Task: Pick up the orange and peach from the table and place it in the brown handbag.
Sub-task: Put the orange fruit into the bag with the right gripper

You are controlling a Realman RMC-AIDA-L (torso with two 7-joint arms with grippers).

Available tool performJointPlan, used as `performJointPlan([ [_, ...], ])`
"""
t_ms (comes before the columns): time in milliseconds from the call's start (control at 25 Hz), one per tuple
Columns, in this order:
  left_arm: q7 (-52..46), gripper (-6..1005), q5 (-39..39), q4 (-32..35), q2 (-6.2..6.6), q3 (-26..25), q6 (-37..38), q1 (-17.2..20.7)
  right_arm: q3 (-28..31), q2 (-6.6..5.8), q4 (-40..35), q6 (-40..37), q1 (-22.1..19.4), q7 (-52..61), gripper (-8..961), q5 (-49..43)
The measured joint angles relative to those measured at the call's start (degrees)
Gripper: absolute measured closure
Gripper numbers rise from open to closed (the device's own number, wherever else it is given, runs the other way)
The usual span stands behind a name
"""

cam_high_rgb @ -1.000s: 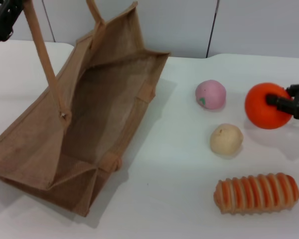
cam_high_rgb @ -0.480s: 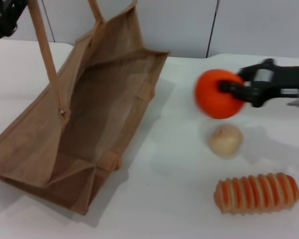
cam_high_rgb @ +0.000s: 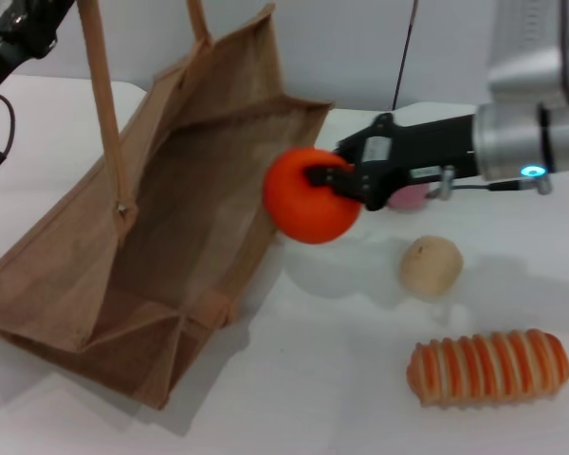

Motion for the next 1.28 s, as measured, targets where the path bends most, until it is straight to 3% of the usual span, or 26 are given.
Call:
performJointPlan([
  [80, 0.0, 874, 0.3, 0.0, -0.01, 0.0, -0.1, -0.2, -6.3, 0.11, 0.9, 2.5, 1.1, 0.0, 832, 4.7],
  [160, 0.0, 874, 0.8, 0.0, -0.04, 0.1, -0.2, -0.6, -8.0, 0.14, 1.0, 3.3, 1.2, 0.0, 851, 6.3],
  [480, -0.2, 874, 1.4, -0.5, -0.19, 0.1, -1.2, -1.9, -25.5, 0.19, 1.3, 13.0, 2.4, 0.2, 889, 20.2],
  [720, -0.3, 874, 1.4, -1.1, -0.15, 0.1, -3.9, -2.5, -42.1, 0.24, -0.1, 20.5, 3.2, 0.3, 890, 32.5],
  [1120, -0.8, 874, 1.3, -1.8, -0.22, 0.1, -6.4, -3.7, -53.6, 0.25, -4.2, 27.1, 3.4, 0.5, 890, 40.4],
  [1280, -0.9, 874, 1.3, -2.1, -0.21, 0.1, -7.5, -4.0, -58.0, 0.38, -5.6, 33.5, 3.4, 2.0, 887, 41.5],
])
